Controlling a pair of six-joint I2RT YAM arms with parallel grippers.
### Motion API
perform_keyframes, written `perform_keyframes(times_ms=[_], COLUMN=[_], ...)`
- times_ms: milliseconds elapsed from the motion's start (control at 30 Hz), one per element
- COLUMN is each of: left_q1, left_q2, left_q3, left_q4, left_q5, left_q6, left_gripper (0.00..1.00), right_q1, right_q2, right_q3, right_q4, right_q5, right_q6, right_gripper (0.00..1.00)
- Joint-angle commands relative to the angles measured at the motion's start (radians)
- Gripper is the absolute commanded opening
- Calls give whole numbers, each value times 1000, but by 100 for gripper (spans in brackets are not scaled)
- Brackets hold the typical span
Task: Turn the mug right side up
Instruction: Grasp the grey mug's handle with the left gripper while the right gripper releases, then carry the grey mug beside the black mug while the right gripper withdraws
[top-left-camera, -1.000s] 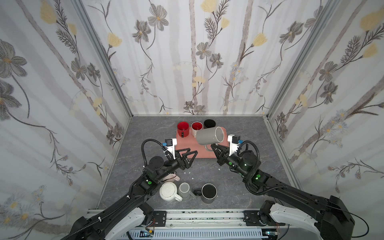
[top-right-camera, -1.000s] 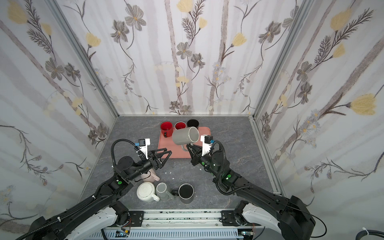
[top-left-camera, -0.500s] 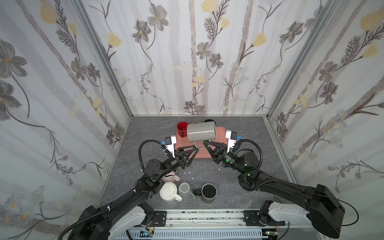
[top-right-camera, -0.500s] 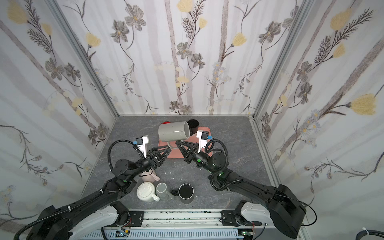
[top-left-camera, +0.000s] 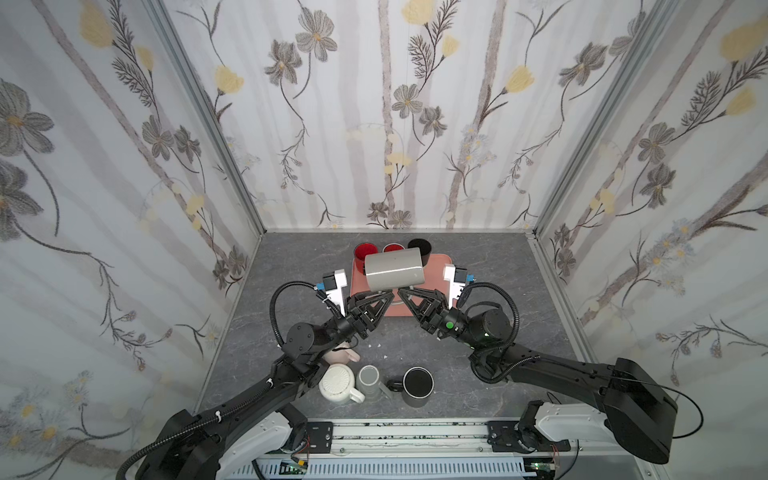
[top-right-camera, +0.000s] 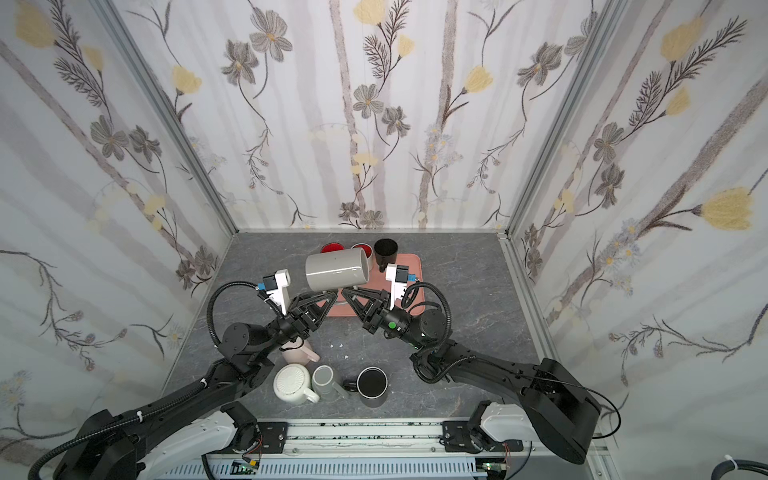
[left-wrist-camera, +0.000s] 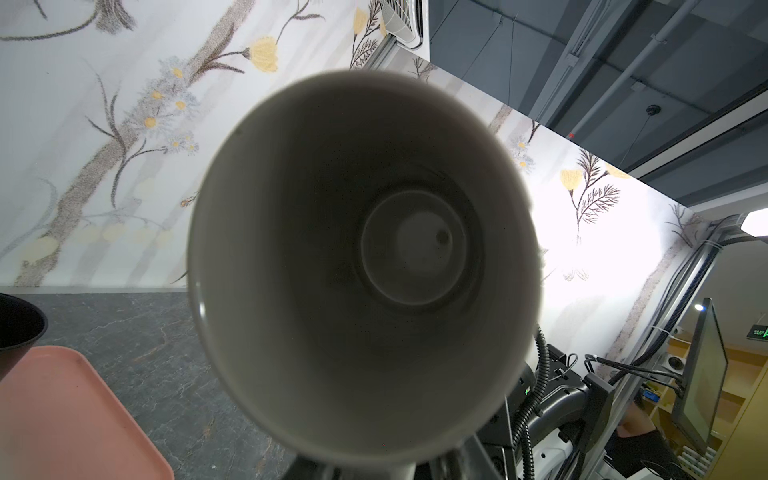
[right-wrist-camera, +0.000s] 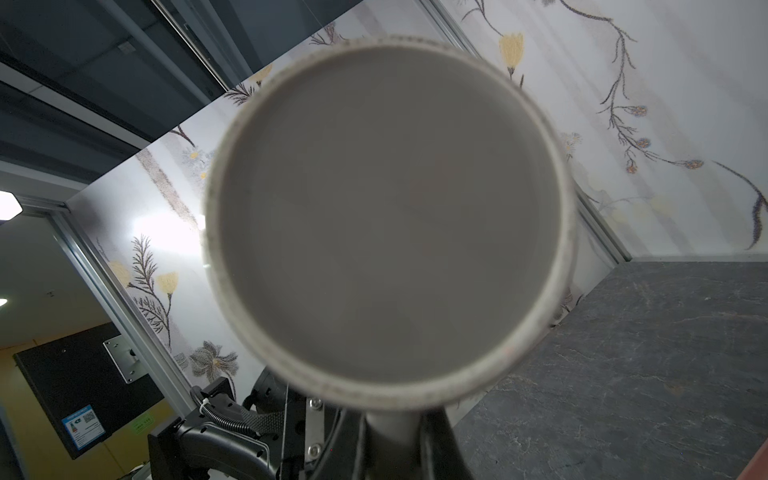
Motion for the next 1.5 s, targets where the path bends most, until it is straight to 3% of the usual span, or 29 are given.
perform_keyframes(times_ms=[0, 233, 367, 467, 633, 767, 1000, 1200, 1467], left_q1=[1, -1, -8, -21, -49, -64, -116, -150, -161], left_q2=[-7, -25, -40, -48, -37, -12, 90, 274, 611], left_q3=[0, 7, 24, 49, 135, 189, 340, 544, 923], left_q4=[49, -2, -69, -140, -358, -484, -722, -918, -1169], left_q5=[-11, -40, -61, -77, -138, -185, -299, -365, -423], left_q6=[0, 13, 40, 71, 140, 174, 254, 299, 371], left_gripper=[22, 0, 0, 0, 0, 0, 0, 0, 0], right_q1=[4, 4, 6, 6, 5, 3, 0, -16, -40], right_q2=[13, 11, -11, -40, -119, -202, -374, -530, -683], right_q3=[2, -10, -17, -28, -63, -85, -114, -156, -199], right_q4=[152, 139, 92, 34, -108, -274, -599, -808, -1017], right_q5=[-17, -5, 21, 49, 147, 264, 537, 720, 816], right_q6=[35, 36, 14, -14, -77, -134, -200, -204, -170], right_gripper=[0, 0, 1, 13, 51, 62, 65, 65, 65])
